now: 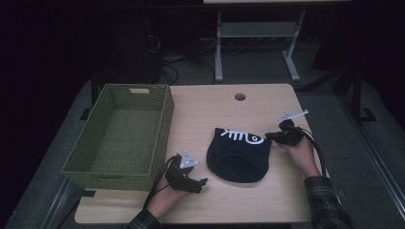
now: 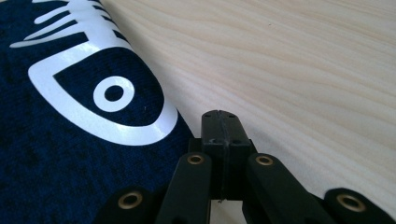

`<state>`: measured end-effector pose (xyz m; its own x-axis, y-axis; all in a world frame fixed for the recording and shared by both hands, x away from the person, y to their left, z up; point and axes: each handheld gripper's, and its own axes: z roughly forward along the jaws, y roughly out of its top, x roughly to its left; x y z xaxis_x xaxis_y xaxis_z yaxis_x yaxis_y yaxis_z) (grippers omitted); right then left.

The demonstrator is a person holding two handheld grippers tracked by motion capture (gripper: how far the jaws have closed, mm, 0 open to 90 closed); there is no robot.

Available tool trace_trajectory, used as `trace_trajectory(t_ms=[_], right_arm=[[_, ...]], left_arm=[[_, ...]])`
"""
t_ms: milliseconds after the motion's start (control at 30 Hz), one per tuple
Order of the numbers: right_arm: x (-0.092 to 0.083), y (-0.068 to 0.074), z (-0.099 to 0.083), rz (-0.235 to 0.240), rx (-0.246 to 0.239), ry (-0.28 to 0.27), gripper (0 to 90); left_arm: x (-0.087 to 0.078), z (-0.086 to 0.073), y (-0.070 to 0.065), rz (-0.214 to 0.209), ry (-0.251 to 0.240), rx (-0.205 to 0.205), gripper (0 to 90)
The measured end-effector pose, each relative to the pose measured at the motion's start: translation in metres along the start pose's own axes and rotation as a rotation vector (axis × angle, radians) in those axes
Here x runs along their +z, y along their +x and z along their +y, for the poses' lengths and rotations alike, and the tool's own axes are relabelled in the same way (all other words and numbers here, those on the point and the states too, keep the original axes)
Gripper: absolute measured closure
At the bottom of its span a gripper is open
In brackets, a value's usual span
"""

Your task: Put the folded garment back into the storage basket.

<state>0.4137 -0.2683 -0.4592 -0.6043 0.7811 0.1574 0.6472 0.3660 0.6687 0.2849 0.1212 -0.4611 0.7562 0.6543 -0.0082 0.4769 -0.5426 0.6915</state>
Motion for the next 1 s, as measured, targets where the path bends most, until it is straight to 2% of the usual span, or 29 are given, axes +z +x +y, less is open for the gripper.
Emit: trace_trajectory(t_ms=[200, 367, 500, 1000], right_arm=[[-0.006, 0.007, -0.008, 0.004, -0.014, 0.004, 90.0], [-0.011, 0.014, -0.012, 0.009, -0.042, 0.002, 90.0], [-0.013, 0.019, -0.018, 0.017, -0.047, 0.007, 90.0], [-0.028, 0.041, -0.038, 0.038, -0.095, 0.031, 90.0]], left_arm=[[0.001, 0.0, 0.002, -0.002, 0.008, 0.011, 12.2], [0.001, 0.0, 0.002, -0.003, 0.007, 0.001, 12.3], [0.002, 0.0, 0.003, -0.005, 0.01, -0.005, 12.4], [0.001, 0.0, 0.004, -0.005, 0.018, -0.001, 12.5]])
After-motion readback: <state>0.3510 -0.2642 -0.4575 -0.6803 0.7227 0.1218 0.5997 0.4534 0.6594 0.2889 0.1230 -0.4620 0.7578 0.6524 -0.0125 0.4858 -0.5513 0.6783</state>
